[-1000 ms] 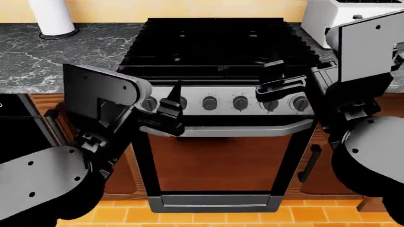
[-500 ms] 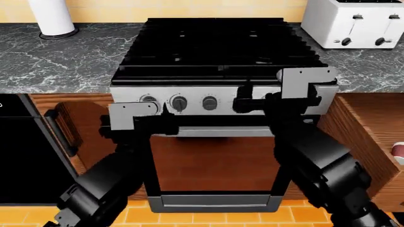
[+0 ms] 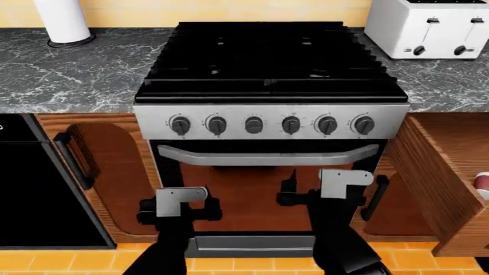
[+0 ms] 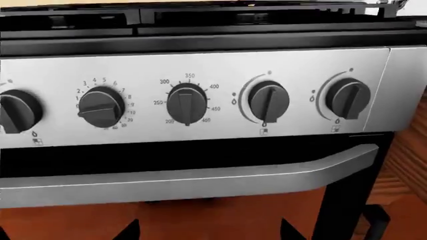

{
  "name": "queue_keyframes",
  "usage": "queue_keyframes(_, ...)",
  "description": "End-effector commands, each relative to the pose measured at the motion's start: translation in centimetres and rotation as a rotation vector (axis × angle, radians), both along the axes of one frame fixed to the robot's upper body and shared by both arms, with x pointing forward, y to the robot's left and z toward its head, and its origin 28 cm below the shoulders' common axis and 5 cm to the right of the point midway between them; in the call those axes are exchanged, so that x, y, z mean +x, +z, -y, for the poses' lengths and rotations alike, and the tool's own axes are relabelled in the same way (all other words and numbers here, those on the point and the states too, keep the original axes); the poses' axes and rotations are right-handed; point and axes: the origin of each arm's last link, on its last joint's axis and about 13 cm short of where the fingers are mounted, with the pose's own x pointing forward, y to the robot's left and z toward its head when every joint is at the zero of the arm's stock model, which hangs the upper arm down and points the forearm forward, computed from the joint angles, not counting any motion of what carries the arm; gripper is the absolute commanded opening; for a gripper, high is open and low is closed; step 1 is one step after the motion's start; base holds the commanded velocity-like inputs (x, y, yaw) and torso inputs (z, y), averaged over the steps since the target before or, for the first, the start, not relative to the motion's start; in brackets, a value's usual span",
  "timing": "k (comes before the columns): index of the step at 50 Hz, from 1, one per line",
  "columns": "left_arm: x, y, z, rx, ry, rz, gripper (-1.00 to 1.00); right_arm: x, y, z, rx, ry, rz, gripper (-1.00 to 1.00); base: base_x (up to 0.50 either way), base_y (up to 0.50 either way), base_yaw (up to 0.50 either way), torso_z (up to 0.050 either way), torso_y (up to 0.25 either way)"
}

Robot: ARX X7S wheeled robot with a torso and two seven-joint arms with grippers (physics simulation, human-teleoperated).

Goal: Pick and place the shaker into the drawer. Then close the cabinet.

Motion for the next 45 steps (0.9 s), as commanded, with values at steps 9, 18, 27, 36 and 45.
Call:
queue_keyframes(9,-3.8,-0.8,0.1,-0.022,-0.118,-0.023,1.00,-4.0,-3.1,-0.2,-0.080,0.059,0.022,1.00,0.00,0.00,0.00,0.000,0.000)
queue_keyframes(18,-4.7,-0.8,0.0,-0.030,-0.096,-0.011,1.00,-4.7,-2.9,-0.2,-0.085,0.055,0.041,1.00,0.00,0.00,0.00,0.000,0.000)
queue_keyframes(27,-4.7,-0.8,0.0,-0.049,-0.098,0.008,1.00,-4.6,-3.0,-0.1,-0.096,0.056,0.042,1.00,0.00,0.00,0.00,0.000,0.000)
queue_keyframes(36,-4.7,-0.9,0.1,-0.055,-0.093,0.021,1.00,-4.6,-3.1,-0.3,-0.133,0.072,0.035,1.00,0.00,0.17,0.00,0.000,0.000)
queue_keyframes(45,-4.7,-0.4,0.1,-0.059,-0.098,0.028,1.00,-4.6,-3.1,-0.4,-0.143,0.078,0.042,1.00,0.00,0.50,0.00,0.000,0.000)
